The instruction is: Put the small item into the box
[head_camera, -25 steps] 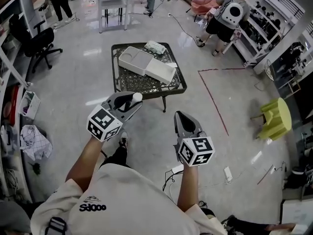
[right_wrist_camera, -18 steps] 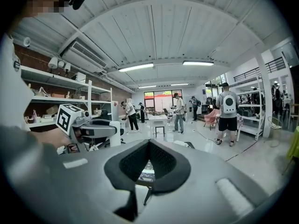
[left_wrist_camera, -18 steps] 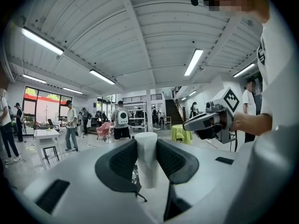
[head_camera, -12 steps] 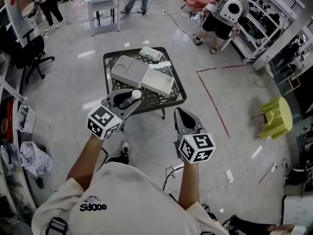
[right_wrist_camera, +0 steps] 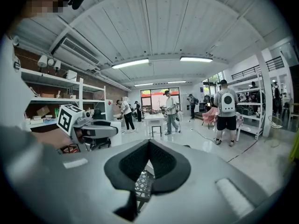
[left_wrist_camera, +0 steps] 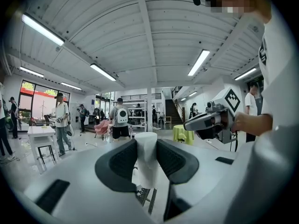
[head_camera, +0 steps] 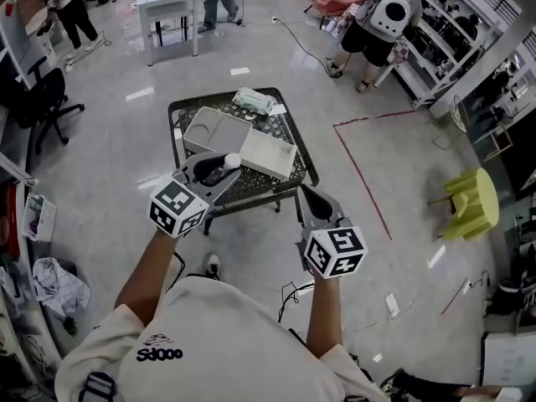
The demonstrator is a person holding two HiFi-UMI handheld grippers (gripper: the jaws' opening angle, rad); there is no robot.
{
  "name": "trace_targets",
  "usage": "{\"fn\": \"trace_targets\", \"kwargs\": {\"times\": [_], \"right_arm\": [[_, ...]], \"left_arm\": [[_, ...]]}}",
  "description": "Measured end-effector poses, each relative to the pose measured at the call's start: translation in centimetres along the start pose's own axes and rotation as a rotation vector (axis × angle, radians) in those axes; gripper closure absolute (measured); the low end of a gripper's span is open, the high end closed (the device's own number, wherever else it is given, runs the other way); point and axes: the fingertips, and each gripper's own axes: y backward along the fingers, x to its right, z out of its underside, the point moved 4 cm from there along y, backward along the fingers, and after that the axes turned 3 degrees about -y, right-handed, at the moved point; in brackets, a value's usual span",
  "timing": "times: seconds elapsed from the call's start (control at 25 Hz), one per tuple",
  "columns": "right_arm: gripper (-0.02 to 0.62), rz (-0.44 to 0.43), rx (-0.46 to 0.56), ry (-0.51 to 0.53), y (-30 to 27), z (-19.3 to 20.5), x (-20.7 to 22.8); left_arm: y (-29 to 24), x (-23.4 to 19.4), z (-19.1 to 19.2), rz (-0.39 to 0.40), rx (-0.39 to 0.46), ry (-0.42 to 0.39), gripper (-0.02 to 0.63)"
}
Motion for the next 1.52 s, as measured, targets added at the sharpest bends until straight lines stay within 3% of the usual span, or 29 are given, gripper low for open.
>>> {"fn": "trace_targets", "kwargs": {"times": [0.72, 0.88, 1.52], "right_arm": [[0.584, 0.037, -0.035, -0.046, -10.2, -1.2, 4.8], [0.584, 0.050, -0.038, -0.064, -11.1, -1.2, 6.6], [0.584, -0.112, -0.119, -0.033, -20.5, -1.9, 16.3]], "left_arm": [[-5.9, -9.0, 1.0, 0.059, -0.040, 0.060, 0.477], [-7.3, -10.5, 1.7, 0.036, -0.070, 0.070, 0.477], [-18.1, -14.4, 2.7, -0.066, -0.143, 0.118, 0.478]]}}
